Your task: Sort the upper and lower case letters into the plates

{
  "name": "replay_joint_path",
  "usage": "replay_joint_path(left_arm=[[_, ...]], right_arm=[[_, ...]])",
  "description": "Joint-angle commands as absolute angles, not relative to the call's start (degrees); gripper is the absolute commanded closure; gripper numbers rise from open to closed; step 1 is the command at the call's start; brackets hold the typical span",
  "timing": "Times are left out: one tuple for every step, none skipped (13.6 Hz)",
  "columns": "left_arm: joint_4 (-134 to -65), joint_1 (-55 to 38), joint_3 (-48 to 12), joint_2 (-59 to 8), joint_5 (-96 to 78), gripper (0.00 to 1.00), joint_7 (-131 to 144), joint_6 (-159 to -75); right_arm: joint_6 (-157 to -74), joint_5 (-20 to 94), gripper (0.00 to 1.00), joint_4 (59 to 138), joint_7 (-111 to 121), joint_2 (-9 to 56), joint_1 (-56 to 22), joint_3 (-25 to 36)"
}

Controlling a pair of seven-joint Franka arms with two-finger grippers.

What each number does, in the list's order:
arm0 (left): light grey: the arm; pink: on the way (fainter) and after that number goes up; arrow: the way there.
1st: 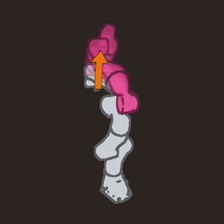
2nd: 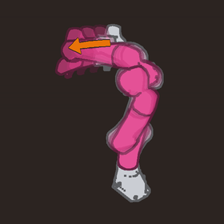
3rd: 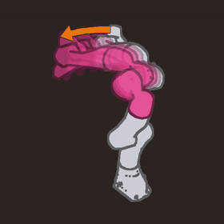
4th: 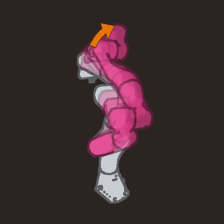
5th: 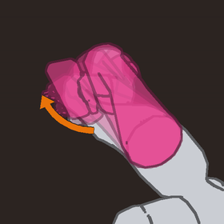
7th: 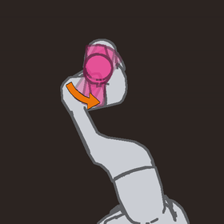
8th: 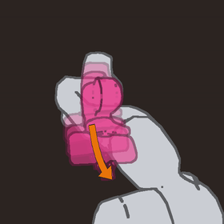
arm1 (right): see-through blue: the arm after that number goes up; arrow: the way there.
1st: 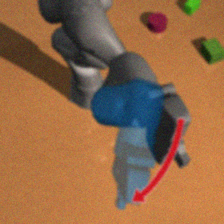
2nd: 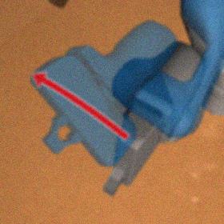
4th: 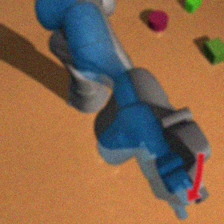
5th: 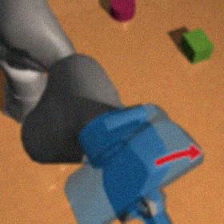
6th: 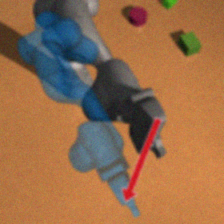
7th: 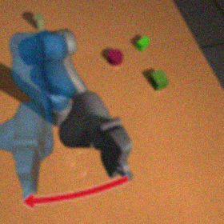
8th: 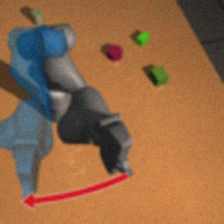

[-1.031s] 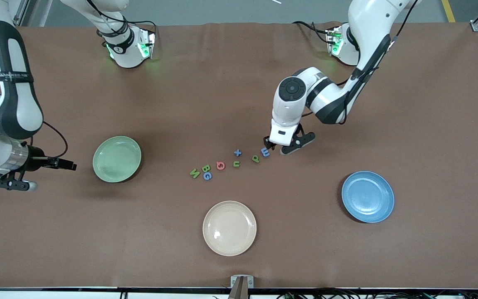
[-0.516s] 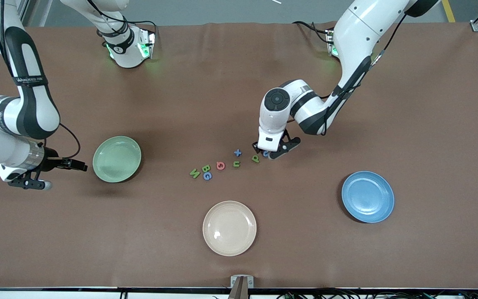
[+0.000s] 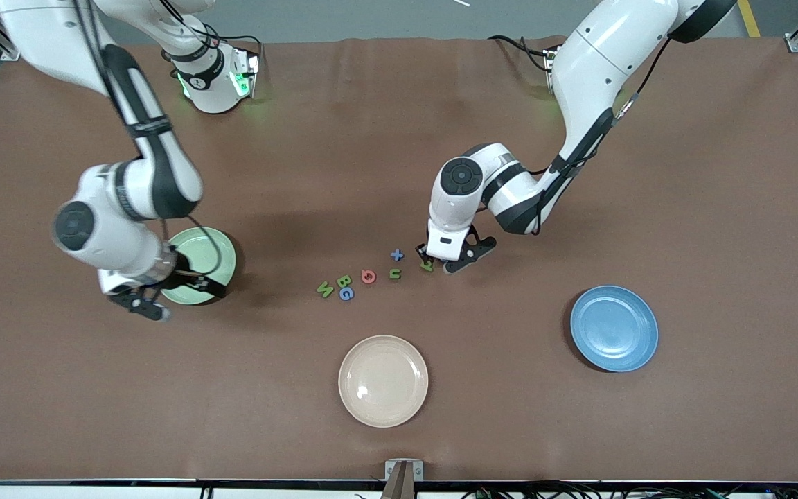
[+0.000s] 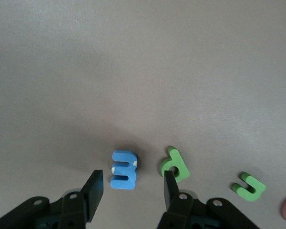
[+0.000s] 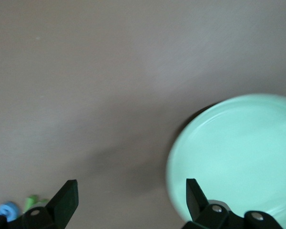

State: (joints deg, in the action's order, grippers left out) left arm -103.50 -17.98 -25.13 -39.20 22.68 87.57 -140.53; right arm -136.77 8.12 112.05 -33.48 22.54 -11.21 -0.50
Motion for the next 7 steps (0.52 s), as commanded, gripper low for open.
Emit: replay_joint_path(left_arm=[[-102.3, -18.54, -24.61, -40.69, 24.52, 0.43, 88.59, -140.63], [-102.3, -18.54, -24.61, -41.04, 24.61, 0.43, 88.59, -140.63], [-102.3, -18.54, -24.61, -41.22, 24.61, 0.43, 88.51, -140.63], [-102.3, -18.54, -24.52, -41.39, 24.7, 0.47, 88.51, -140.63], [-102.3, -18.54, -24.52, -41.66, 25.13, 0.49, 88.59, -140.63], [-102.3, -18.54, -24.52, -41.83, 26.01, 0.52, 88.59, -140.63], [-102.3, -18.54, -24.52, -42.18, 26.36, 0.54, 88.59, -140.63]], right_arm=[[-144.11, 8.26, 0.02, 112.15, -47.24, 27.32, -15.37, 0.18], [-145.53, 8.26, 0.02, 111.63, -51.37, 28.73, -16.69, 0.18], [-145.72, 8.17, 0.03, 110.4, -54.72, 30.31, -17.74, 0.18], [-145.55, 8.09, 0.03, 108.82, -58.41, 31.8, -18.97, 0.26], [-145.29, 8.0, 0.03, 107.42, -61.32, 32.77, -19.68, 0.26], [-144.94, 8.0, 0.03, 106.36, -62.39, 33.31, -20.12, 0.26], [-144.93, 8.0, 0.04, 105.74, -63.1, 34.01, -20.56, 0.26]])
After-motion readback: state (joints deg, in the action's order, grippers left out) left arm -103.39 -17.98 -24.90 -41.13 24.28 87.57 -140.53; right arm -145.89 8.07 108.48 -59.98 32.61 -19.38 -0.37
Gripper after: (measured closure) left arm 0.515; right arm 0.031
